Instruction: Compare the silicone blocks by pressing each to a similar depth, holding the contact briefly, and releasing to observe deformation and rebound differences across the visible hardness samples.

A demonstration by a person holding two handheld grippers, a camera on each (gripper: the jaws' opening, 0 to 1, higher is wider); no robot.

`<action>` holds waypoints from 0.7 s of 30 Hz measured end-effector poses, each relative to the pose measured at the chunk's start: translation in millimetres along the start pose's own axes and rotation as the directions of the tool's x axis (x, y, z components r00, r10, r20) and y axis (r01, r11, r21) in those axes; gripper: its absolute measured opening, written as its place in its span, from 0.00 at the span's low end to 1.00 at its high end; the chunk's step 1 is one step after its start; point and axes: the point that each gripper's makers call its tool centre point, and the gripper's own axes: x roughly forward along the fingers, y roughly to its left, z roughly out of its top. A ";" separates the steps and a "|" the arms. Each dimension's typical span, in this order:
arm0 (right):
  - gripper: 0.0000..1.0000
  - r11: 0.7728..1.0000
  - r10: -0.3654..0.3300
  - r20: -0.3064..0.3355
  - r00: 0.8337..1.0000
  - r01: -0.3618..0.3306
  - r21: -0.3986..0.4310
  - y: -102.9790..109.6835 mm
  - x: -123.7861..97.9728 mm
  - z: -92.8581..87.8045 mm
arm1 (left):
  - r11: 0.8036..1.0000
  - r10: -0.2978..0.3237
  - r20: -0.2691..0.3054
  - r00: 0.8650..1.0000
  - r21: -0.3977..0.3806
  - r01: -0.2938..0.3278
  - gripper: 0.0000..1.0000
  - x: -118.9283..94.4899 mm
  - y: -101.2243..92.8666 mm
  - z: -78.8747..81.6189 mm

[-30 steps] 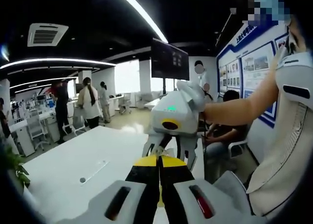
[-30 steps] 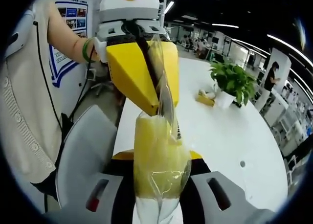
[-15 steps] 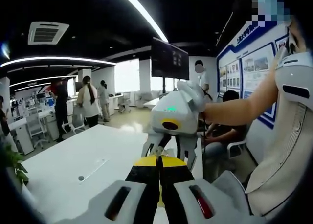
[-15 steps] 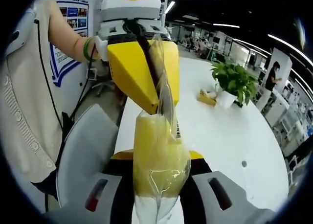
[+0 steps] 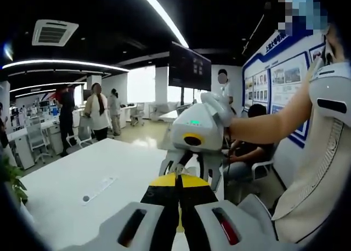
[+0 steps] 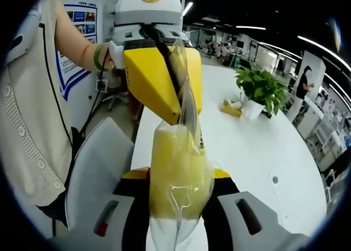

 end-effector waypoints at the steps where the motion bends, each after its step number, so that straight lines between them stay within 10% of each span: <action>1: 0.32 1.000 -0.003 0.001 1.000 0.003 0.003 0.2 -1.2 -0.9 | 1.000 -0.001 0.000 1.000 -0.002 0.001 0.00 0.7 -0.2 0.1; 15: 0.54 0.979 -0.170 0.079 0.982 0.159 0.129 2.9 -33.0 -25.4 | 0.997 0.017 0.032 0.999 -0.077 -0.014 0.00 11.8 0.3 1.5; 21: 0.61 0.940 -0.305 0.164 0.938 0.268 0.211 2.0 -58.5 -32.6 | 0.992 0.029 0.045 0.999 -0.121 -0.024 0.00 18.8 2.3 -2.3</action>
